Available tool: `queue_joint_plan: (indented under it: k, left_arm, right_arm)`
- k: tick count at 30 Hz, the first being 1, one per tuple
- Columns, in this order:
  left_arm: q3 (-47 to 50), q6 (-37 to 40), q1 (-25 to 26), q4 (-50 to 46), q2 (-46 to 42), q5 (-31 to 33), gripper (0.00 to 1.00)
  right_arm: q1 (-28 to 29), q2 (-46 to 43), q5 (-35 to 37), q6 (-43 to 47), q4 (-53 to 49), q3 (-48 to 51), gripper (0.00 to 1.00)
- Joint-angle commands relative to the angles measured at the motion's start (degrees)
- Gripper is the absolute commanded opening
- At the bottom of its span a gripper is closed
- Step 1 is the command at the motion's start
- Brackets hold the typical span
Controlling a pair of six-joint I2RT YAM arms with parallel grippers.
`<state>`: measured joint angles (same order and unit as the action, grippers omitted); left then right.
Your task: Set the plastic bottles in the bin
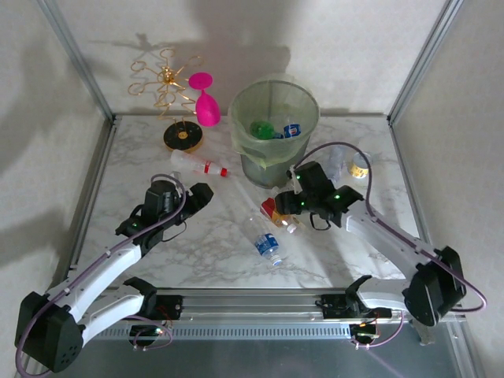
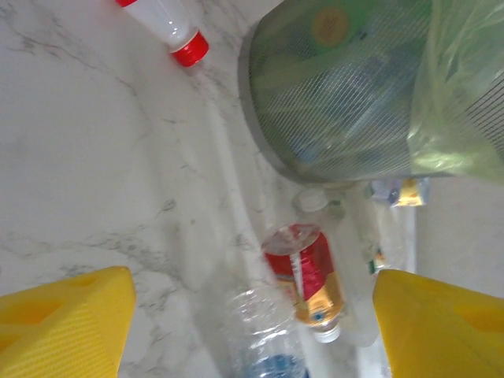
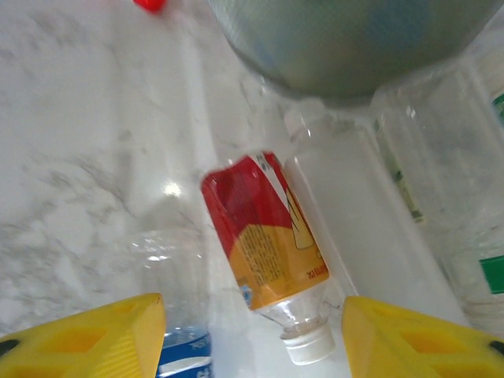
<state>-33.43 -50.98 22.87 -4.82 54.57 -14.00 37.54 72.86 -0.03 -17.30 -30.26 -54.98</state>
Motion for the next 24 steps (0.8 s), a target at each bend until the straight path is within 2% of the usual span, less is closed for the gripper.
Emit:
queue_joint_plan:
  k: [1,7,15,24]
  left_arm:
    - [1.61,-5.24,0.07,9.32,1.32,-0.93,0.78]
    - [3.28,-6.52,2.49,12.86,2.98,-0.04,0.78]
    - [1.99,-3.65,4.28,11.44,2.59,1.01,0.78]
    - [1.13,-1.86,4.55,10.36,2.41,1.02,0.78]
  right_arm:
    - [1.17,3.31,1.27,2.19,4.38,0.94,0.61]
    - [4.94,11.28,3.96,4.5,6.08,-0.48,0.62]
    - [5.76,18.56,10.9,7.25,4.89,-3.86,0.63]
    - [6.08,22.97,9.28,7.47,6.26,-4.85,0.64]
